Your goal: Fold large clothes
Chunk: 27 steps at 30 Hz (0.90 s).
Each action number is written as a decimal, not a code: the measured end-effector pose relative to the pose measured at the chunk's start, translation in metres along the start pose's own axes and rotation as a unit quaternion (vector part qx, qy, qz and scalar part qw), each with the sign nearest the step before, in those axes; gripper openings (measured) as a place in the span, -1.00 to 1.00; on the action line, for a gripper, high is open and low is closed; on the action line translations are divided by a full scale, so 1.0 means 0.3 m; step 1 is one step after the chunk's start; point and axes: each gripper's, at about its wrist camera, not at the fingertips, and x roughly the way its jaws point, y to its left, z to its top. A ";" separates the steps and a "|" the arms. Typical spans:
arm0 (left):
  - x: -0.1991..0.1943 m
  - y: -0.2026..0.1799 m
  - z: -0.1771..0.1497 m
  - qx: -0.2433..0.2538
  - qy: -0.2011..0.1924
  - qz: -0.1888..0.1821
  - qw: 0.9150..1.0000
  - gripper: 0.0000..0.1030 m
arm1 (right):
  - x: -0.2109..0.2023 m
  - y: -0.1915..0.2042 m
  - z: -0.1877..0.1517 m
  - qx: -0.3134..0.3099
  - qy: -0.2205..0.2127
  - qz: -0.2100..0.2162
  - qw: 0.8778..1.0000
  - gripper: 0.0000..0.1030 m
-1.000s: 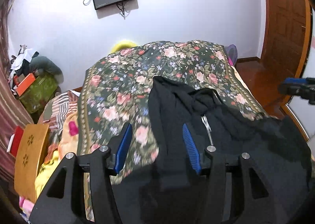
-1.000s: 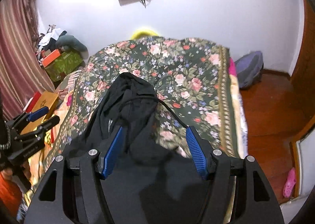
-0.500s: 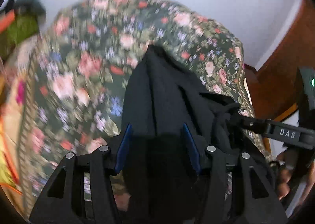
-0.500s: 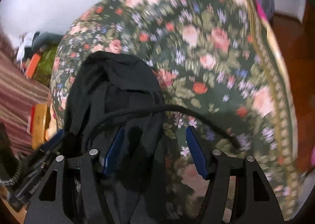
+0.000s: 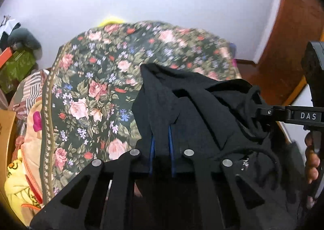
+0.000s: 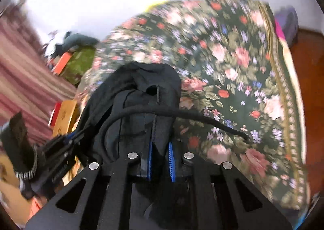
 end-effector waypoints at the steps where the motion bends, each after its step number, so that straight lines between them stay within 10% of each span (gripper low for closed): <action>1: -0.037 -0.012 -0.006 0.008 -0.002 -0.005 1.000 -0.79 | -0.055 0.033 -0.027 -0.017 -0.005 0.002 1.000 -0.78; 12: -0.422 -0.115 -0.296 0.054 0.002 -0.062 0.997 -0.80 | -0.286 0.210 -0.447 -0.134 -0.014 -0.038 0.990 -0.78; 27: -0.423 -0.108 -0.696 0.055 0.087 0.028 0.994 -0.79 | -0.299 0.157 -0.714 -0.137 0.048 -0.106 0.984 -0.72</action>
